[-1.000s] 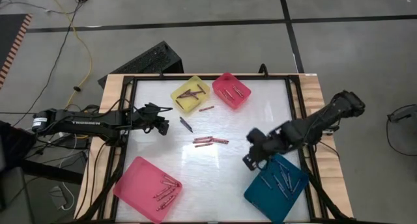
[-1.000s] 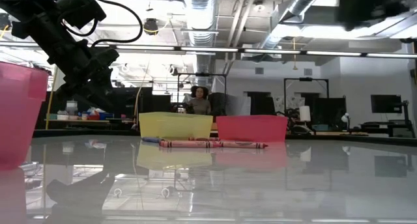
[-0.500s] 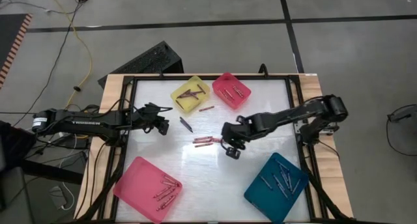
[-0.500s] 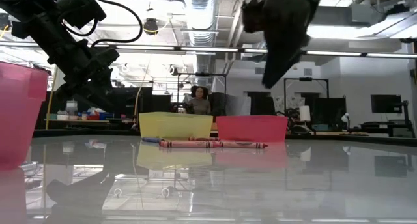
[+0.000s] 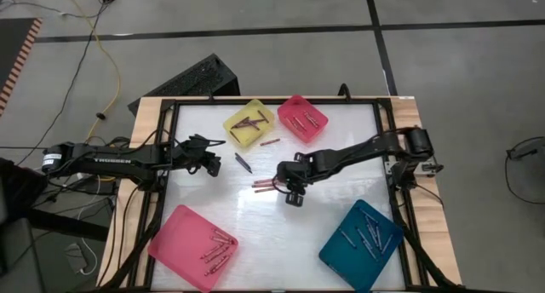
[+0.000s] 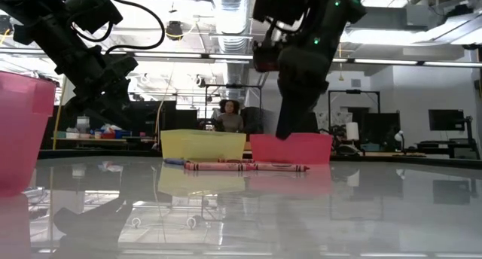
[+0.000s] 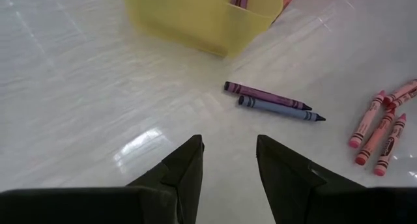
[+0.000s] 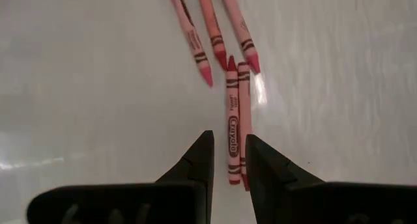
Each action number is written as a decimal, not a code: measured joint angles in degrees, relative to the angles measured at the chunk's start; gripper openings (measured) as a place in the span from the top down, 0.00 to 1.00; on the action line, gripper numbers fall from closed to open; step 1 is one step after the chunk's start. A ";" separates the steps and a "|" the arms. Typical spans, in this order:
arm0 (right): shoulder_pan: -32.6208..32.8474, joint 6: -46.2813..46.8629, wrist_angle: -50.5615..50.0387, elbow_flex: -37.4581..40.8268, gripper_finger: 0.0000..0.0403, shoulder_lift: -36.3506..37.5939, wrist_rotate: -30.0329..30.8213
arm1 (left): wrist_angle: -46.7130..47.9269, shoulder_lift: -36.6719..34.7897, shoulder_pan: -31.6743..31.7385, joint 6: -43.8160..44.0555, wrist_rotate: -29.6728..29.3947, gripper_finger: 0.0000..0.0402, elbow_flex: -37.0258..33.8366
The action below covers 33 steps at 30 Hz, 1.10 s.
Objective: Sort crayons
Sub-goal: Put the red crayon into the pink bin
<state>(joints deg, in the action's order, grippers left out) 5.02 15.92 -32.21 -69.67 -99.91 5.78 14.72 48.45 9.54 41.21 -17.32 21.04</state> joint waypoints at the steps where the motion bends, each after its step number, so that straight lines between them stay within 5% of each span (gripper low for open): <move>1: -0.04 -0.03 0.15 0.00 0.80 -0.46 0.02 | -0.02 0.01 0.02 0.00 0.00 0.67 0.00; 33: -0.67 -0.87 1.72 1.53 0.80 -4.47 0.39 | 0.00 0.01 0.02 -0.04 0.00 0.67 0.00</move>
<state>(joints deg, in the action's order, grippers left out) 4.34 15.05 -30.49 -68.14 -104.38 6.17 14.72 48.46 9.56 41.17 -17.32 21.04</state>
